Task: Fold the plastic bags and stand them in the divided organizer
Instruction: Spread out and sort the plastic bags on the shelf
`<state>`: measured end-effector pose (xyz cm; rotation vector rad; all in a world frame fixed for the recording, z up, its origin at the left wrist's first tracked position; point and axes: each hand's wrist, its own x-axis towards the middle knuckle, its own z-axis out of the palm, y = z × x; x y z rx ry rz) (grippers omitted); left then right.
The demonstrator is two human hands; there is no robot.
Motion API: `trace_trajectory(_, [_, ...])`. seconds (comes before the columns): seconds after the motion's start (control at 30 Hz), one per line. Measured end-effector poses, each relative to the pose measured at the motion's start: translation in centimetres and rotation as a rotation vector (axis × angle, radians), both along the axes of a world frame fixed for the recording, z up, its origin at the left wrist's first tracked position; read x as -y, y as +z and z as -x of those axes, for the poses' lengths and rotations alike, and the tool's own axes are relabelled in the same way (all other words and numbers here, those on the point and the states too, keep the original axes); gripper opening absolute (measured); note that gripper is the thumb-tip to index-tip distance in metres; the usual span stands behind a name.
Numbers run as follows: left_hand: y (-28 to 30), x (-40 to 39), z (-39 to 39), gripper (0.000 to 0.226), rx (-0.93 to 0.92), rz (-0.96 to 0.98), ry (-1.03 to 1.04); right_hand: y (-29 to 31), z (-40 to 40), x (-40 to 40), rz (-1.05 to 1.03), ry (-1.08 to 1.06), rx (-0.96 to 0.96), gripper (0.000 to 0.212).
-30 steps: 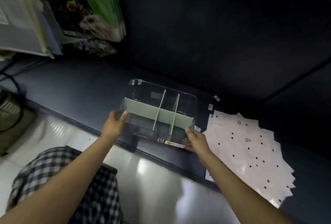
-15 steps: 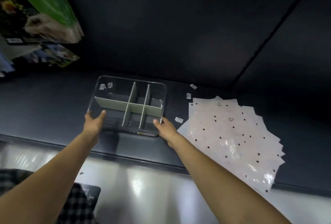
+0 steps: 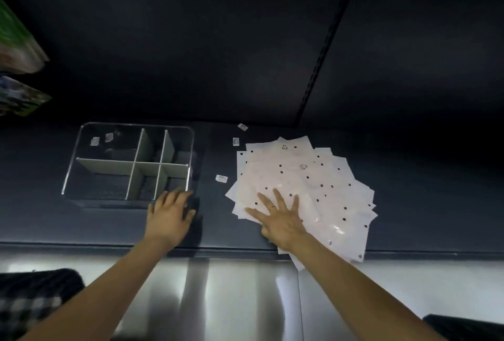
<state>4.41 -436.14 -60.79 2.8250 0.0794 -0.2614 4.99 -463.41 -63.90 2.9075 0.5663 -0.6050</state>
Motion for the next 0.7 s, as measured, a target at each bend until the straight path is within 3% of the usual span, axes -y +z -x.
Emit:
trace_trajectory(0.13, [-0.6, 0.9, 0.6, 0.054, -0.065, -0.1, 0.004, 0.5, -0.4, 5.6, 0.013, -0.055, -0.037, 0.064])
trace_trajectory(0.23, [0.0, 2.5, 1.2, 0.05, 0.083, -0.13, 0.004, 0.8, -0.2, 10.4, 0.007, -0.073, -0.043, 0.063])
trace_trajectory(0.37, [-0.2, 5.5, 1.6, 0.048, 0.263, -0.072, -0.201, 1.3, -0.3, 16.1, 0.033, -0.093, -0.059, 0.063])
trace_trajectory(0.43, [-0.6, 7.6, 1.9, 0.049, 0.128, -0.001, -0.256, 1.5, -0.4, 18.4, -0.011, -0.143, -0.106, 0.057])
trace_trajectory(0.5, [-1.8, 9.4, 2.2, 0.053, -0.049, -0.028, -0.294, 1.6, -0.4, 19.8, -0.271, -0.284, -0.11, 0.044])
trace_trajectory(0.57, [-3.0, 10.8, 2.4, 0.057, -0.199, -0.062, -0.316, 1.7, -0.5, 20.2, -0.613, -0.507, 0.075, 0.039])
trace_trajectory(0.6, [-3.4, 11.3, 2.5, 0.06, -0.234, -0.061, -0.311, 1.5, -0.7, 20.4, -0.663, -0.619, 0.193, 0.043])
trace_trajectory(0.63, [-3.8, 11.5, 2.5, 0.062, -0.249, -0.065, -0.307, 1.3, -1.0, 20.6, -0.599, -0.708, 0.26, 0.05])
trace_trajectory(0.7, [-4.1, 11.4, 2.5, 0.065, -0.262, -0.082, -0.317, 0.6, -1.2, 21.2, -0.336, -0.797, 0.2, 0.064])
